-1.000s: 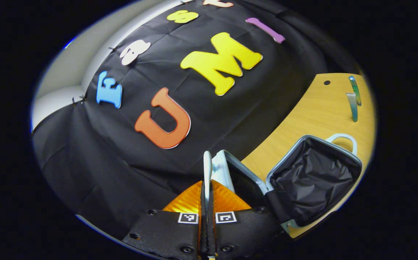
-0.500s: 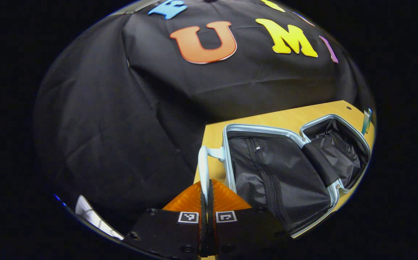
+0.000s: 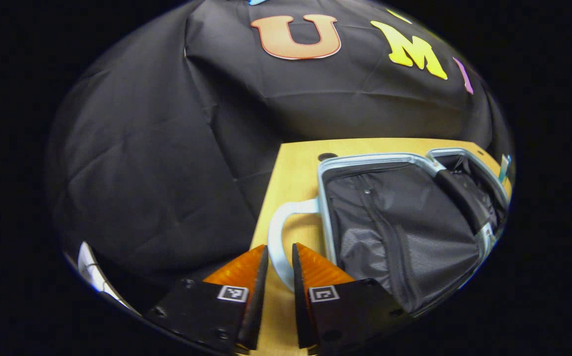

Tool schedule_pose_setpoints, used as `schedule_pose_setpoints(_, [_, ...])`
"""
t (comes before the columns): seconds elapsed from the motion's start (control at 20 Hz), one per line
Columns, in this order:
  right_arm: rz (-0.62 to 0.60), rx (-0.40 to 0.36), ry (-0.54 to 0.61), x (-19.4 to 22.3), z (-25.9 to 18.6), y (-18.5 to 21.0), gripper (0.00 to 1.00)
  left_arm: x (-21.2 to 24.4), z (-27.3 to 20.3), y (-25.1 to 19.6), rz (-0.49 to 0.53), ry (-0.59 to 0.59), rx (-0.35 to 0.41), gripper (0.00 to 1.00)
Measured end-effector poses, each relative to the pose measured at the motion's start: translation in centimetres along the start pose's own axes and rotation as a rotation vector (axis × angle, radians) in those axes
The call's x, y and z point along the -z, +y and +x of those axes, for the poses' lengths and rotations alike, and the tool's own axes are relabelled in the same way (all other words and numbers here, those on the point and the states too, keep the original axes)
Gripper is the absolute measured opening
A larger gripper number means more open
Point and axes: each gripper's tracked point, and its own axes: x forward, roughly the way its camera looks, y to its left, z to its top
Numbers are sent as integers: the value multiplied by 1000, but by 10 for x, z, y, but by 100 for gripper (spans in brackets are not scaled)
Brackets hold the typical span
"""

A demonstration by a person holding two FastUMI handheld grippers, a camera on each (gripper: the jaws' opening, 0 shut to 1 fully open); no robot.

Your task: First open the suitcase, pack the skin care products into it, and then close the suitcase.

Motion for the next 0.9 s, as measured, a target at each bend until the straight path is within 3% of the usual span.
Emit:
schedule_pose_setpoints(0.25, [32, -13, 8, 5, 1, 1, 80, -38, -44, 10, -15, -81, -29, 98])
schedule_pose_setpoints(0.55, [117, -83, -15, 1, 6, 9, 80, -125, -140, -45, -36, -263, -85, 98])
schedule_pose_setpoints(0.6, [118, -96, -23, -1, 6, 9, 80, -137, -156, -66, -46, -292, -73, 94])
schedule_pose_setpoints(0.65, [113, -119, -47, -6, 4, 8, 80, -145, -175, -107, -70, -296, -35, 98])
schedule_pose_setpoints(0.85, [85, -168, -111, -13, 4, 1, 80, -180, -222, -242, -77, -355, 82, 98])
schedule_pose_setpoints(0.9, [77, -190, -118, -11, 6, -1, 80, -188, -236, -292, -119, -356, 166, 98])
